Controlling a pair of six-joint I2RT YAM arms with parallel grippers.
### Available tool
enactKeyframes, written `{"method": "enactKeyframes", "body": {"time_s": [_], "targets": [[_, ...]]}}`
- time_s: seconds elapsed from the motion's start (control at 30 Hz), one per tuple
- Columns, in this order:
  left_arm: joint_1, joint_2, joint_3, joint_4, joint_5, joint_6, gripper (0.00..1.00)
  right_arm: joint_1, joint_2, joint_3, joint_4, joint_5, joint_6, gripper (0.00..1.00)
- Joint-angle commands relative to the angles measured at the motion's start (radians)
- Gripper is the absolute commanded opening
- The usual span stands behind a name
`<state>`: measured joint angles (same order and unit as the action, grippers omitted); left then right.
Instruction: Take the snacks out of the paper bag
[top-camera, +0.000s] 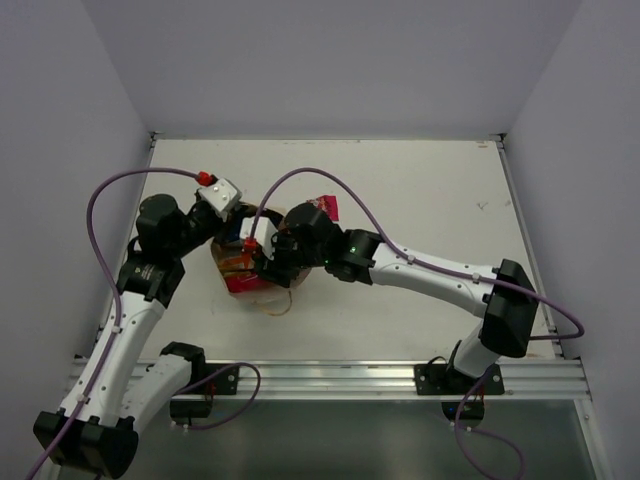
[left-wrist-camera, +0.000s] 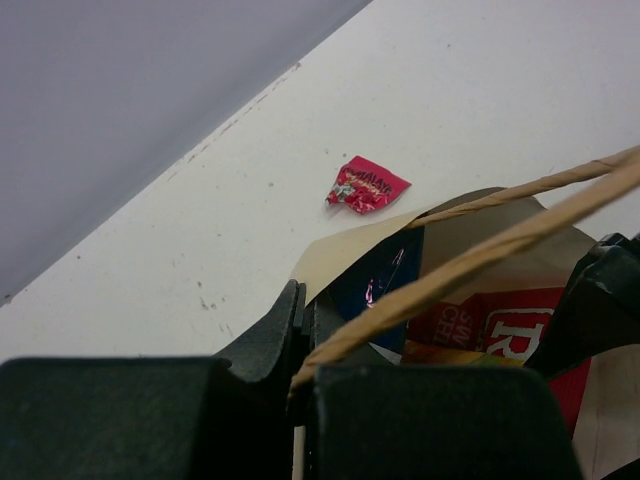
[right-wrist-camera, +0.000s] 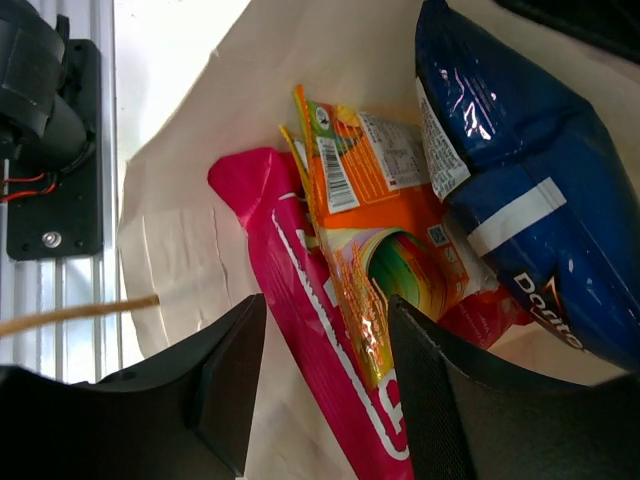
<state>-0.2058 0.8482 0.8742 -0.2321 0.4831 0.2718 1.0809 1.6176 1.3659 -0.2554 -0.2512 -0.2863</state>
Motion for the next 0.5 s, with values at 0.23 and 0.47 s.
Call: {"method": "enactKeyframes", "body": {"time_s": [0.23, 0.47], "targets": [[-0.007, -0.070, -0.030, 0.074, 0.032, -0.016, 0.00, 0.037, 0.056, 0.075, 0.090, 0.089, -0.047, 0.59], [-0.007, -0.066, -0.032, 0.071, 0.020, -0.031, 0.00, 0.059, 0.102, 0.096, 0.108, 0.109, -0.059, 0.60]]}}
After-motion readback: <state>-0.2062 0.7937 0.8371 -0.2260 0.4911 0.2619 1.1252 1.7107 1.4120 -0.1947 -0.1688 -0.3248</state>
